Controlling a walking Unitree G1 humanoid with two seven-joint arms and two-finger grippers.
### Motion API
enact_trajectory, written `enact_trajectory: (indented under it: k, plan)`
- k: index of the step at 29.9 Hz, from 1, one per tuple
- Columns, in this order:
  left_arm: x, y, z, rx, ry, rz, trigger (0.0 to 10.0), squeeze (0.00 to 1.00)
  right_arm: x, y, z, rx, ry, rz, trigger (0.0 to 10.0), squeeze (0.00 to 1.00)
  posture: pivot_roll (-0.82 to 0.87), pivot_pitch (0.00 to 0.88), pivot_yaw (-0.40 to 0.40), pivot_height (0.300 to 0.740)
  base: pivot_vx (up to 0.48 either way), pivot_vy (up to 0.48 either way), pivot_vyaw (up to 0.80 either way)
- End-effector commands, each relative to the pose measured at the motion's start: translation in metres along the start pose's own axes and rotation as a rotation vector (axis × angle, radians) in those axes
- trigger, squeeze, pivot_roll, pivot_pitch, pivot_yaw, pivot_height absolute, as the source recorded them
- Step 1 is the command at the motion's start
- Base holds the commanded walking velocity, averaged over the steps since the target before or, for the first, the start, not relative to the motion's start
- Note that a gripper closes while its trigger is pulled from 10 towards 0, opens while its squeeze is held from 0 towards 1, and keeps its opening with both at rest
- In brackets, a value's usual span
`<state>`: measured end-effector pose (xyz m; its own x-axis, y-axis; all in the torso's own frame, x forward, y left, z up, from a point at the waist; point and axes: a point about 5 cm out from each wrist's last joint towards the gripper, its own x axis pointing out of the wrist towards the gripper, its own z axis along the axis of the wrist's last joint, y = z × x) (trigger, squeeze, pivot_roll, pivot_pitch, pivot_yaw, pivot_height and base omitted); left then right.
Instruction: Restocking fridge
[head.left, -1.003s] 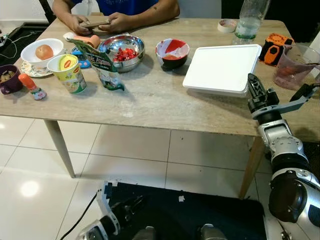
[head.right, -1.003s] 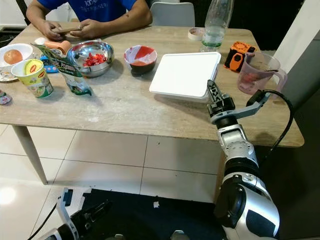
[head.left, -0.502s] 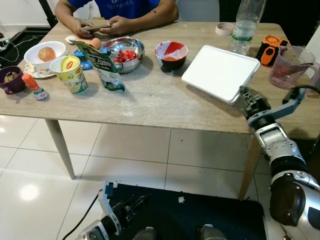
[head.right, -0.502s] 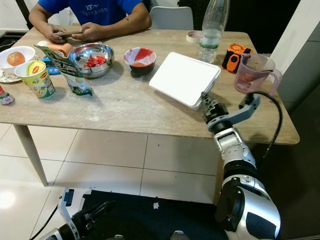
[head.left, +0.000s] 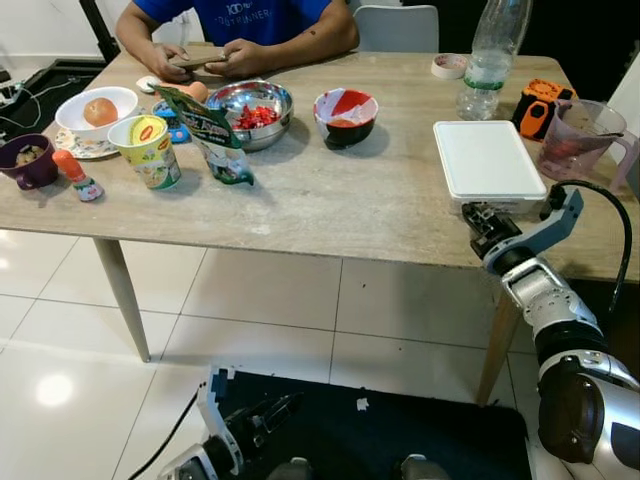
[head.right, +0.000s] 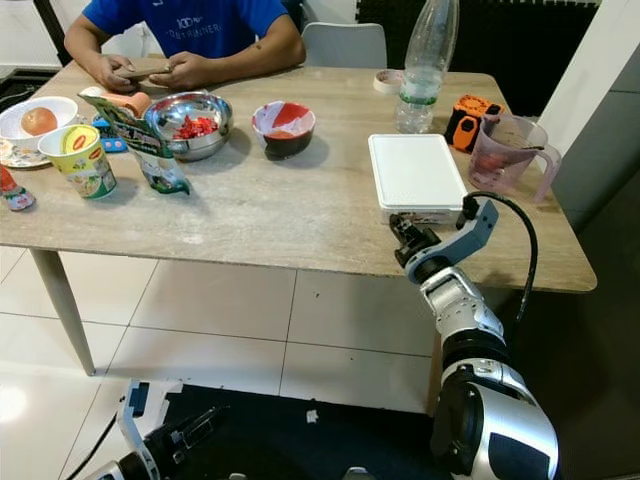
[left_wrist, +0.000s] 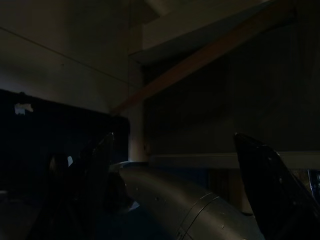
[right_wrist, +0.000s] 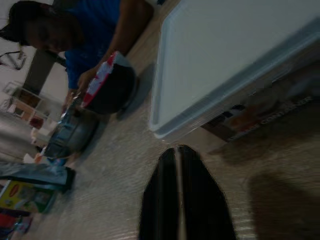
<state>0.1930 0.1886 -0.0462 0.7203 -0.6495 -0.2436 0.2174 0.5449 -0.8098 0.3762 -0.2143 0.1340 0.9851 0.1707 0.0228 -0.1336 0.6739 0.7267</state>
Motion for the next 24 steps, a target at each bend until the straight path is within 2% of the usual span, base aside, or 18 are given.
enact_trajectory:
  k: [1,2,3,4,5,8,9,10,11,13,14,15,19,20,21,22,23,24]
  plan:
    - [-0.005,0.003,-0.009,-0.035,-0.001,0.028,10.0,0.00,-0.007,-0.011,-0.013,0.037,0.032,-0.041,10.0,0.76,0.05,0.126,0.010,0.740,0.000,0.000,0.00]
    - [-0.005,0.003,-0.009,-0.035,-0.001,0.028,10.0,0.00,-0.007,-0.011,-0.013,0.037,0.032,-0.041,10.0,0.76,0.05,0.126,0.010,0.740,0.000,0.000,0.00]
    - [-0.006,0.003,-0.009,-0.036,-0.003,0.031,10.0,0.00,-0.007,-0.008,-0.011,0.028,0.017,-0.006,10.0,0.95,0.05,0.126,0.011,0.740,0.000,0.000,0.00]
    - [-0.006,0.004,-0.009,-0.036,-0.004,0.035,10.0,0.00,-0.006,-0.004,-0.009,0.021,0.008,0.036,10.0,1.00,0.05,0.126,0.011,0.740,0.000,0.000,0.00]
    - [-0.007,0.004,-0.008,-0.036,-0.007,0.039,10.0,0.00,-0.006,0.002,-0.007,0.014,0.009,0.120,10.0,1.00,0.05,0.126,0.011,0.740,0.000,0.000,0.00]
    - [-0.007,0.004,-0.008,-0.036,-0.009,0.041,10.0,0.00,-0.007,0.007,-0.007,0.009,0.011,0.179,10.0,1.00,0.05,0.126,0.011,0.740,0.000,0.000,0.00]
    - [-0.009,0.005,-0.008,-0.038,-0.013,0.047,10.0,0.00,-0.012,0.020,-0.006,-0.036,0.036,0.342,10.0,1.00,0.05,0.126,0.011,0.740,0.000,0.000,0.00]
    - [-0.009,0.005,-0.008,-0.038,-0.013,0.047,10.0,0.00,-0.012,0.020,-0.006,-0.036,0.036,0.342,10.0,1.00,0.05,0.126,0.011,0.740,0.000,0.000,0.00]
    - [-0.009,0.006,-0.007,-0.040,-0.015,0.052,10.0,0.00,-0.018,0.031,-0.007,-0.069,0.066,0.478,10.0,1.00,0.04,0.126,0.009,0.740,0.000,0.000,0.00]
    - [-0.009,0.006,-0.007,-0.040,-0.015,0.052,10.0,0.00,-0.018,0.031,-0.007,-0.069,0.066,0.478,10.0,1.00,0.04,0.126,0.009,0.740,0.000,0.000,0.00]
    - [-0.012,0.008,-0.007,-0.045,-0.023,0.068,10.0,0.00,-0.034,0.055,-0.004,-0.165,0.122,0.730,10.0,1.00,0.04,0.125,0.008,0.740,0.000,0.000,0.00]
    - [-0.013,0.008,-0.006,-0.046,-0.027,0.072,10.0,0.00,-0.036,0.060,-0.001,-0.214,0.125,0.765,10.0,1.00,0.04,0.125,0.008,0.740,0.000,0.000,0.00]
    - [-0.014,0.009,-0.005,-0.046,-0.030,0.075,10.0,0.00,-0.030,0.064,0.005,-0.312,0.102,0.740,10.0,1.00,0.04,0.126,0.008,0.740,0.000,0.000,0.00]
    - [-0.014,0.009,-0.005,-0.046,-0.033,0.076,10.0,0.00,-0.023,0.063,0.010,-0.412,0.077,0.686,10.0,1.00,0.04,0.126,0.008,0.740,0.000,0.000,0.00]
    - [-0.014,0.009,-0.005,-0.046,-0.033,0.076,10.0,0.00,-0.023,0.063,0.010,-0.412,0.077,0.686,10.0,1.00,0.04,0.126,0.008,0.740,0.000,0.000,0.00]
    - [-0.014,0.009,-0.004,-0.045,-0.035,0.077,10.0,0.00,-0.017,0.064,0.016,-0.503,0.046,0.631,10.0,1.00,0.04,0.126,0.008,0.740,0.000,0.000,0.00]
    - [-0.014,0.009,-0.004,-0.045,-0.035,0.077,10.0,0.00,-0.017,0.064,0.016,-0.503,0.046,0.631,10.0,1.00,0.04,0.126,0.008,0.740,0.000,0.000,0.00]
    - [-0.014,0.009,-0.002,-0.044,-0.038,0.076,10.0,0.00,-0.011,0.064,0.025,-0.585,-0.003,0.561,10.0,1.00,0.04,0.126,0.008,0.740,0.000,0.000,0.00]
